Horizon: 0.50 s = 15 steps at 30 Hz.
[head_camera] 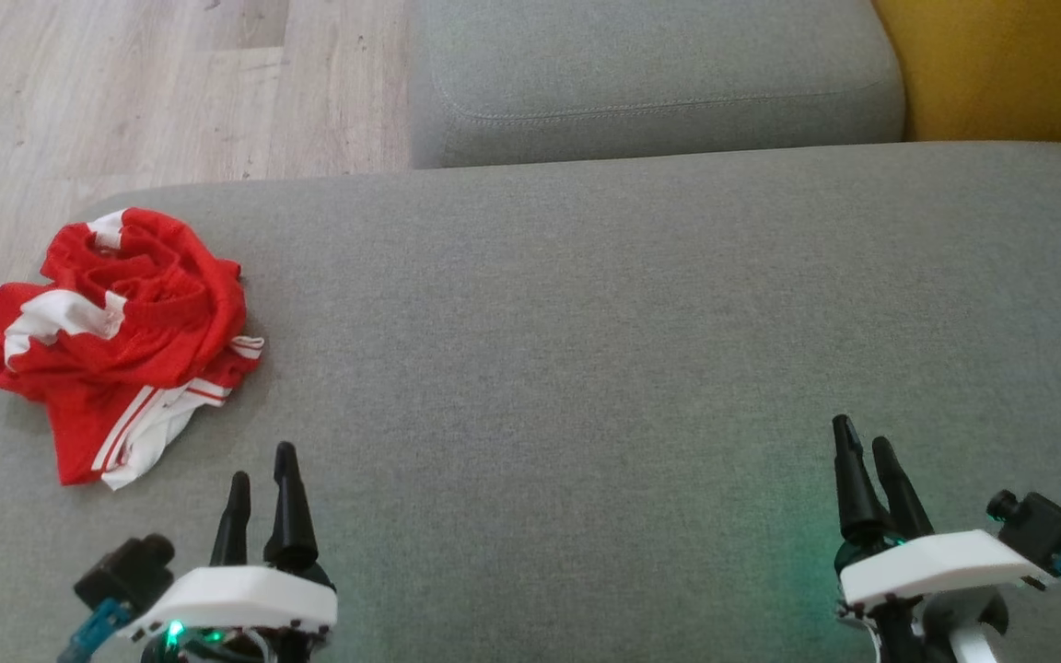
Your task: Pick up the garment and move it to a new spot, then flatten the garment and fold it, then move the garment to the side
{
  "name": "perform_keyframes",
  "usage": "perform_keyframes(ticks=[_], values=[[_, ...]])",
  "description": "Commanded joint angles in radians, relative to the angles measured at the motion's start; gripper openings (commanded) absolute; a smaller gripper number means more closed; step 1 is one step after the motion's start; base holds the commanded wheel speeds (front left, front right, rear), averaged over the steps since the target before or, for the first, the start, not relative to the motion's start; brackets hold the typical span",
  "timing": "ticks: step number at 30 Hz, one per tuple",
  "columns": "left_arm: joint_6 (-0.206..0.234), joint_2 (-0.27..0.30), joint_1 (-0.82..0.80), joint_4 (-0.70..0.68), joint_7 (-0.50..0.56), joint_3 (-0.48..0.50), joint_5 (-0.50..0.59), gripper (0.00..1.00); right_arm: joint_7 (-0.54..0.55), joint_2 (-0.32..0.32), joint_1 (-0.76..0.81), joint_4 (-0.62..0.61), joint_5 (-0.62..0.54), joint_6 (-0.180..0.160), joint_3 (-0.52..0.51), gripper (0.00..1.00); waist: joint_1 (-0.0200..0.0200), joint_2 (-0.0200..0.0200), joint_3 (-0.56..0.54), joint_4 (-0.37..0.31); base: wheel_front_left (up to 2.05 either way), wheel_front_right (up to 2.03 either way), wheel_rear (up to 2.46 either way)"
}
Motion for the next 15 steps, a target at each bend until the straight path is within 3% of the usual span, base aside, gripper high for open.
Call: perform_keyframes(ticks=[1, 15], values=[[0.010, 0.017, -0.055, -0.039, -0.014, 0.005, 0.038, 1.00, -0.016, -0.003, -0.045, -0.032, -0.041, 0.000, 0.021, 1.00, 0.0000, 0.0000, -0.001, -0.001, 0.00, 0.00, 0.00], [0.038, 0.027, -0.069, -0.021, -0.053, -0.023, 0.208, 1.00, -0.054, -0.001, -0.059, -0.041, -0.233, 0.000, 0.045, 1.00, 0.0000, 0.0000, 0.001, -0.013, 0.00, 0.00, 0.00]])
